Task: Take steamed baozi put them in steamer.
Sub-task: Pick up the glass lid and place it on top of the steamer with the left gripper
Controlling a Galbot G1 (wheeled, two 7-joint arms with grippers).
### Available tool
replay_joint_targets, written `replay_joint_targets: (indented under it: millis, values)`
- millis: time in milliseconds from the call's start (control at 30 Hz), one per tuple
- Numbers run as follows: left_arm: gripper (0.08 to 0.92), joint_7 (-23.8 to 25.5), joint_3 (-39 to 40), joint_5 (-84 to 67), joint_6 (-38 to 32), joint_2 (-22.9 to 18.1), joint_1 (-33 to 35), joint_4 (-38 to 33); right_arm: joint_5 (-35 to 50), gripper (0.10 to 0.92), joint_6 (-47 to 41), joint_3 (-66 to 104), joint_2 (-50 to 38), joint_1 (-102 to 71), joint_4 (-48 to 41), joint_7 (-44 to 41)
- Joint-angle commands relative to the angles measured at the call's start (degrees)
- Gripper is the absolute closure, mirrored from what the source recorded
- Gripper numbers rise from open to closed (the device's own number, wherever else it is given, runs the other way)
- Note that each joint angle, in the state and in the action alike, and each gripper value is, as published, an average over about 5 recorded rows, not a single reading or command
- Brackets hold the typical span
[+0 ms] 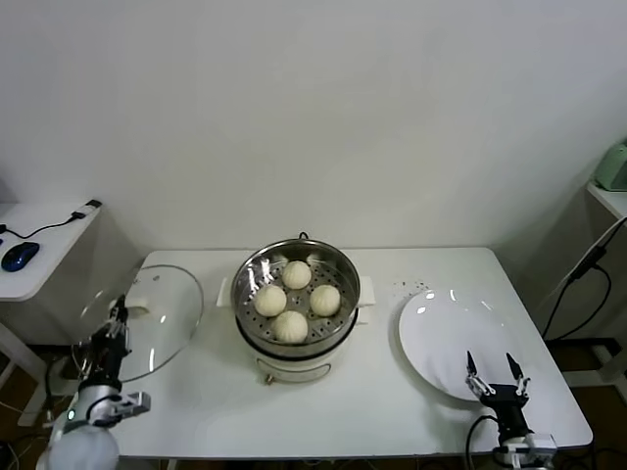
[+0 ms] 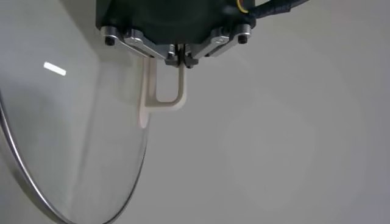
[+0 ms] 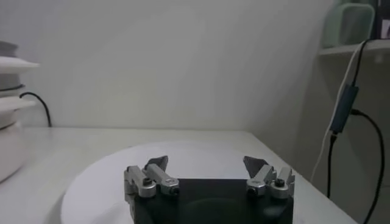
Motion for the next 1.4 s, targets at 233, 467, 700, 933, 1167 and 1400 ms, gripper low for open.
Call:
replay_joint_targets:
  millis: [233,467,700,933,1167,1400]
  values:
    - [0.867,12.9,4.9,-5.6,14.5,6.0,-2.7,-17.1,-5.0,0.203,-2.6,0.2,0.4,-0.1,1.9,2.6]
    - [0.867,16.8,20.0,4.2,23.1,2.9,-6.7,-21.6,-6.2,0.203,-2.6,-0.4,1.3,-0.1,2.8,2.8]
    - [0.867,19.8,32.5,16.4,25.8,-4.3,-14.0,-18.0,-6.3,0.203,-2.3,-0.3,1.6,-0.3,2.8,2.9]
    - [0.867,21.3,40.0,21.6,28.5,-9.7,-17.3,-12.7,-6.3,0.203,-1.6,0.1,2.1,-1.3,3.2,3.0]
    - [0.867,21.7,43.8,24.6,29.4,-14.4,-18.8,-8.0,-6.3,0.203,-1.0,0.5,2.4,-2.1,3.4,3.0]
    - [0.867,21.2,45.2,27.0,29.8,-17.3,-19.6,-4.2,-6.2,0.203,-0.4,0.9,2.6,-2.5,3.3,3.3]
